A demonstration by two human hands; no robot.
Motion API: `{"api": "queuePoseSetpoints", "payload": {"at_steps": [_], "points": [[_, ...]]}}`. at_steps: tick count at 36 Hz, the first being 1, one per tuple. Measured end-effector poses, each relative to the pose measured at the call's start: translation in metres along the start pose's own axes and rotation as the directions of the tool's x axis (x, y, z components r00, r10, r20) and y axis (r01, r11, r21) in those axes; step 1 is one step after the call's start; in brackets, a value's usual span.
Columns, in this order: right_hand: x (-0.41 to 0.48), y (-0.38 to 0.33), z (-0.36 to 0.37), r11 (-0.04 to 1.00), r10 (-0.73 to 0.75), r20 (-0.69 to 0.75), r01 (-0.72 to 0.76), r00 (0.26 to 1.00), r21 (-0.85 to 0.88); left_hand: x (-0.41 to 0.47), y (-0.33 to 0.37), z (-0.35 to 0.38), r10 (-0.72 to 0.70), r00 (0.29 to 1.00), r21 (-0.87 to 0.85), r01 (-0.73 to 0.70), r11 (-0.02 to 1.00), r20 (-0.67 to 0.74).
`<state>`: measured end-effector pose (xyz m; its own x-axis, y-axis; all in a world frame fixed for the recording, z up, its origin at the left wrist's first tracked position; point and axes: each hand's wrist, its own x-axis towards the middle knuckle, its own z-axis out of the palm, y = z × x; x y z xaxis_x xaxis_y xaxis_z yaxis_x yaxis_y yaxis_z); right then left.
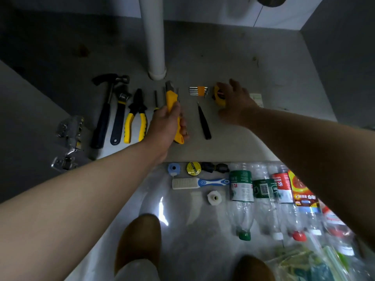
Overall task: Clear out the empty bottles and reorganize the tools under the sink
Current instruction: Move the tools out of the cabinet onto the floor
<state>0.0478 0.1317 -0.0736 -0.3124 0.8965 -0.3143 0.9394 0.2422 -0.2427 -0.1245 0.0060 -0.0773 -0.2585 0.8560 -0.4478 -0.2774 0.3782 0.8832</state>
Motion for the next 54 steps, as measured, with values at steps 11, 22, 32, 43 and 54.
{"api": "queuePoseSetpoints", "payload": {"at_steps": [11, 22, 32, 43, 54], "points": [[-0.028, 0.009, 0.017, 0.973, -0.058, -0.066, 0.041, 0.996, -0.228, -0.012, -0.011, -0.011, -0.085, 0.960, -0.123, 0.121, 0.985, 0.266], [-0.088, 0.021, 0.045, 0.993, 0.001, -0.122, -0.016, 0.993, -0.121, -0.043, -0.024, -0.016, -0.316, 0.745, 0.123, 0.303, 0.945, 0.588], [-0.181, 0.030, 0.064, 0.977, -0.206, 0.246, 0.187, 0.947, 0.098, -0.057, -0.058, -0.055, -0.673, 0.429, 0.606, 0.303, 0.735, 0.603], [-0.196, -0.007, 0.149, 0.952, -0.281, 0.420, 0.306, 0.863, 0.008, -0.063, -0.087, -0.097, -0.509, 0.781, 0.849, -0.051, 0.525, 0.362], [-0.188, -0.036, 0.172, 0.961, -0.220, 0.315, 0.261, 0.923, -0.095, -0.050, -0.098, -0.123, -0.245, 0.959, 0.959, -0.076, 0.272, 0.146]]}}
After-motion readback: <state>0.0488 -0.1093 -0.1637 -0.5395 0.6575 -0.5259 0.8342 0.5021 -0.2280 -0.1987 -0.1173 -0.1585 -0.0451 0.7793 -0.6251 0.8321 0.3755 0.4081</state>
